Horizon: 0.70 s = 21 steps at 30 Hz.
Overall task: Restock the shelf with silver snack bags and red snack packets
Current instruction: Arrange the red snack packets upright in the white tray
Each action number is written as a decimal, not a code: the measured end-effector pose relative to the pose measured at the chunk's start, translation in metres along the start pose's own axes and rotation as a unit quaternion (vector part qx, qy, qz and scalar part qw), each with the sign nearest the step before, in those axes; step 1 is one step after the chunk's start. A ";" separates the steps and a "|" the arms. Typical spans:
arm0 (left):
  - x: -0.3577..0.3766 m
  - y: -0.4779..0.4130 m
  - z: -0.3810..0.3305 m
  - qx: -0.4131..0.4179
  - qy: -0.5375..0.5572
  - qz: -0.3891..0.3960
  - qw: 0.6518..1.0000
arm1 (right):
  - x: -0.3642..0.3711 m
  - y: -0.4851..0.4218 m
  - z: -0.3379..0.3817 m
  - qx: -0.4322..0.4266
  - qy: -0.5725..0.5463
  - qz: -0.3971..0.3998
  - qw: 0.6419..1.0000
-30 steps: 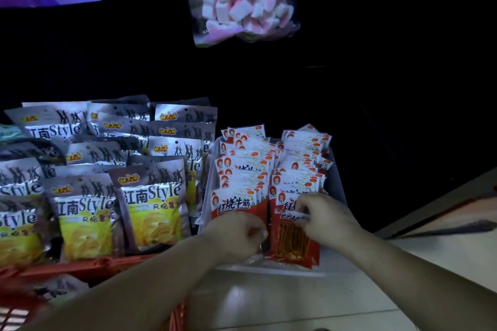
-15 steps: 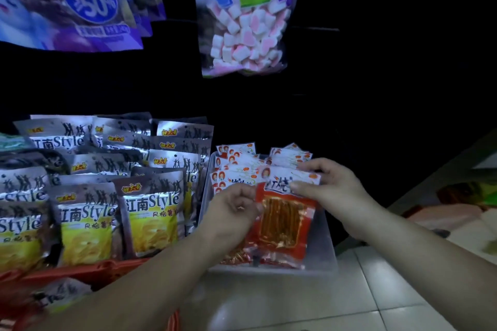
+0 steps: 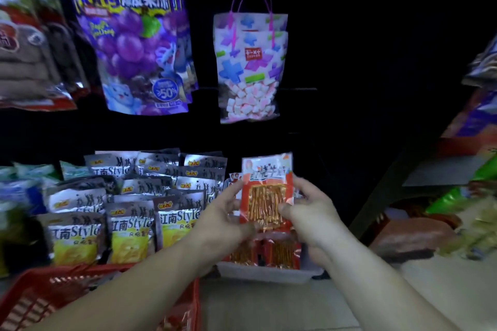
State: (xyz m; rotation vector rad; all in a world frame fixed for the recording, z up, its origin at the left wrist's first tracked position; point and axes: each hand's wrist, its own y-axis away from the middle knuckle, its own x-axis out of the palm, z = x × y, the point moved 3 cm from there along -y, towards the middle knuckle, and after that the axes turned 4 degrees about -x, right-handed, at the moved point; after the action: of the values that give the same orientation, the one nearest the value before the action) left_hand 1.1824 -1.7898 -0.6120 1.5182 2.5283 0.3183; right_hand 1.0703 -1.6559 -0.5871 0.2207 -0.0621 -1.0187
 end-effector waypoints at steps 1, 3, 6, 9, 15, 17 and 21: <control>0.003 0.002 -0.002 0.009 -0.009 -0.007 1.000 | -0.002 0.002 -0.002 0.008 -0.005 -0.004 1.000; 0.010 0.006 -0.003 0.035 -0.038 -0.011 0.999 | -0.009 0.003 -0.008 0.041 -0.040 -0.005 0.998; 0.022 0.008 0.005 0.076 -0.103 -0.004 0.992 | -0.023 0.000 -0.013 0.071 -0.081 0.038 0.994; 0.024 0.003 0.018 0.125 -0.220 -0.099 0.962 | -0.034 -0.006 -0.015 0.063 -0.067 0.061 0.994; 0.036 -0.016 0.021 0.268 -0.309 -0.111 0.906 | -0.022 -0.028 -0.028 0.060 -0.030 0.052 0.996; 0.036 -0.023 0.020 0.208 -0.171 -0.073 0.960 | -0.011 -0.034 -0.032 0.061 -0.021 0.081 0.995; 0.021 -0.042 0.027 0.060 0.054 -0.030 0.996 | -0.006 -0.038 -0.038 0.051 -0.004 0.070 0.996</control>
State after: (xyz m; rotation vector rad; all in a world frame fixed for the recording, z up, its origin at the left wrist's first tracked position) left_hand 1.1436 -1.7880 -0.6504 1.4999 2.7163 0.2513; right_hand 1.0406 -1.6640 -0.6320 0.3012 -0.1359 -0.8771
